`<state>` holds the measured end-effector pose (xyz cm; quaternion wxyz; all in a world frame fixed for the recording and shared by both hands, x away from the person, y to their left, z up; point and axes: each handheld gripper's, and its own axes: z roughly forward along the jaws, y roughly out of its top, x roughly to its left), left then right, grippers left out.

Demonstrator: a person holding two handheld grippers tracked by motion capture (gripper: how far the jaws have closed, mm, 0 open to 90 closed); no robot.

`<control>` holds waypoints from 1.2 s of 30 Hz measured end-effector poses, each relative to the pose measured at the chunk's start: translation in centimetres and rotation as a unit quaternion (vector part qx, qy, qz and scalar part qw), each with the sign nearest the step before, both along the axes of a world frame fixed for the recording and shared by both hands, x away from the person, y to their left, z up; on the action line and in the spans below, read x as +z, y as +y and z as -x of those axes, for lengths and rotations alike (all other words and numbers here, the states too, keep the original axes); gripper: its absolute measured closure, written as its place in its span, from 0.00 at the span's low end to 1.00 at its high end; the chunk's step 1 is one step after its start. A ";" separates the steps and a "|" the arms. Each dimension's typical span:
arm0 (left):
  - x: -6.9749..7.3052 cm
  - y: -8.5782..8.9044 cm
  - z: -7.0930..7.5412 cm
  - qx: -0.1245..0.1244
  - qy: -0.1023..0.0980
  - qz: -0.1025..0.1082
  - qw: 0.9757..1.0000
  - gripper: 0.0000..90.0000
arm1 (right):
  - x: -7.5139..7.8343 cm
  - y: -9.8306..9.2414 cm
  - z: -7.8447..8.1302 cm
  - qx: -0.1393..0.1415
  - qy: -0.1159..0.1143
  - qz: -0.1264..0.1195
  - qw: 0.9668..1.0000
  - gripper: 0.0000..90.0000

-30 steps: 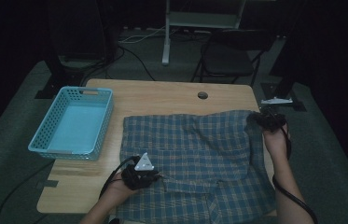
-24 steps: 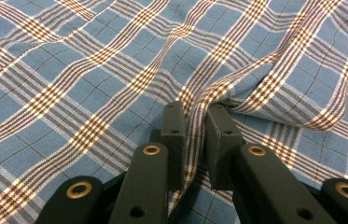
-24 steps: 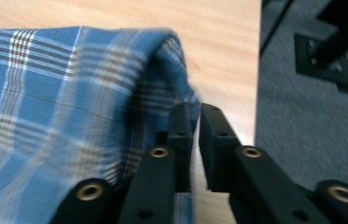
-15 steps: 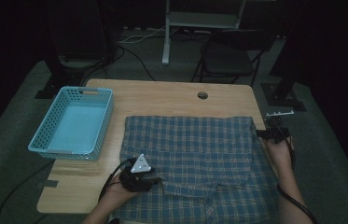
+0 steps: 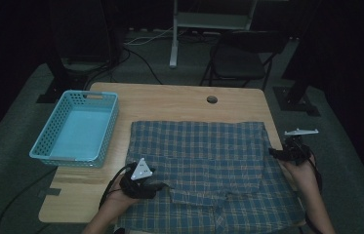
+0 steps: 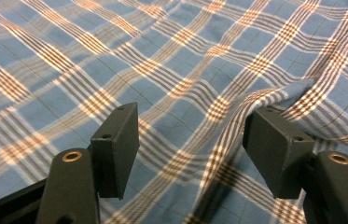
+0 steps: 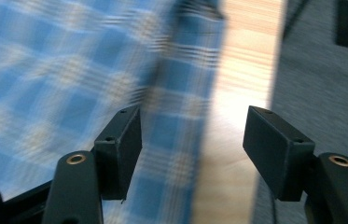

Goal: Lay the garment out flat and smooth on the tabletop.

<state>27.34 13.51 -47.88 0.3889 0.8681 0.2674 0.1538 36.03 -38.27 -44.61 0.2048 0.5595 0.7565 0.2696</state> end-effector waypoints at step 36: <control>2.4 -0.5 -2.6 -0.033 0.049 -0.038 0.998 0.95 | -0.4 11.4 8.3 0.396 -0.023 0.038 0.917 0.97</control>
